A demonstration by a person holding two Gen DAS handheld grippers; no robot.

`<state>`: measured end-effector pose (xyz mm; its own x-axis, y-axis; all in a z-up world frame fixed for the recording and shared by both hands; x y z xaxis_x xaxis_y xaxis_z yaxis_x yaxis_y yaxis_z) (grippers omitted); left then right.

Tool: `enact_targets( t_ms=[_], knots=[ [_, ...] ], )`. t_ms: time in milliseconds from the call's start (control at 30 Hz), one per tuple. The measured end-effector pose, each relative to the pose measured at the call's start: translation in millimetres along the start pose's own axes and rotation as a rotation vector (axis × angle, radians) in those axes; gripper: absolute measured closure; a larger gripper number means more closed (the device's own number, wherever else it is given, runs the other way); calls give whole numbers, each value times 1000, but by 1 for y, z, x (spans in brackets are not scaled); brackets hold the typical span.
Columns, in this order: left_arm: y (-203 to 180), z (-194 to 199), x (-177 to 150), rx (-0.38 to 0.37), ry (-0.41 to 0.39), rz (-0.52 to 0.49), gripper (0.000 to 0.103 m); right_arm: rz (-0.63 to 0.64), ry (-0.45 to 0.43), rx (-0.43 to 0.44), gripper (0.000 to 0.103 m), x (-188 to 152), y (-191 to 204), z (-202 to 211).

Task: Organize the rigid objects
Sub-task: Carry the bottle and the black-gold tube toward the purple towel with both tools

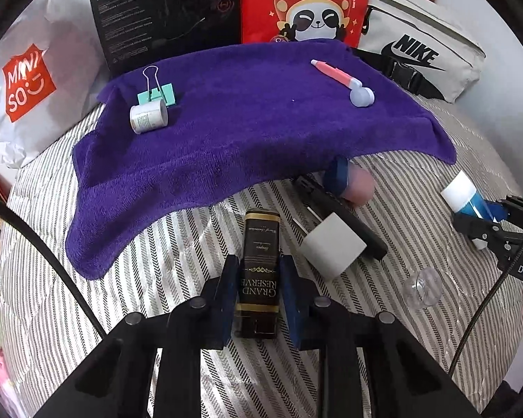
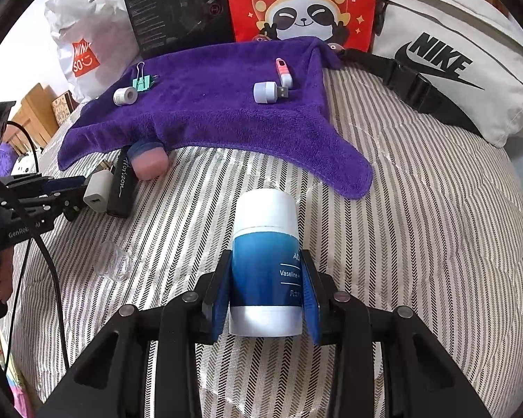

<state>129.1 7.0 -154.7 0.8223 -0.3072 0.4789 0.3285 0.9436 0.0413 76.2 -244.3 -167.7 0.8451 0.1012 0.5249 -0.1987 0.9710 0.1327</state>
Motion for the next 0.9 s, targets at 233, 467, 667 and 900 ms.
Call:
enact_targets(
  t_ms=[233, 467, 667, 900],
  knots=[
    [-1, -4, 5, -3, 13, -6, 78, 8, 3, 1, 66, 0, 0, 0],
    [-2, -4, 4, 4, 7, 6, 79, 8, 6, 4, 66, 1, 1, 0],
    [0, -4, 4, -4, 1, 7, 80, -1, 14, 16, 66, 2, -1, 0],
    [13, 11, 2, -51, -5, 79, 80, -38, 44, 62, 67, 7, -7, 4]
  ],
)
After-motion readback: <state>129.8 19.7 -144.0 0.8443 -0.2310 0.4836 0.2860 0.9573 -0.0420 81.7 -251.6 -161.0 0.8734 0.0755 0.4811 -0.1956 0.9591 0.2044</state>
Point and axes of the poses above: each gripper's, at about its wrist camera, not at the fingertips, and z roughly against the way its jaws point, y to its left, x to its top, the point moved 2 cm from there along -z, roughly the way its jaws point, and after that the axes turned 3 degrees about x, right-handed, at the moved point
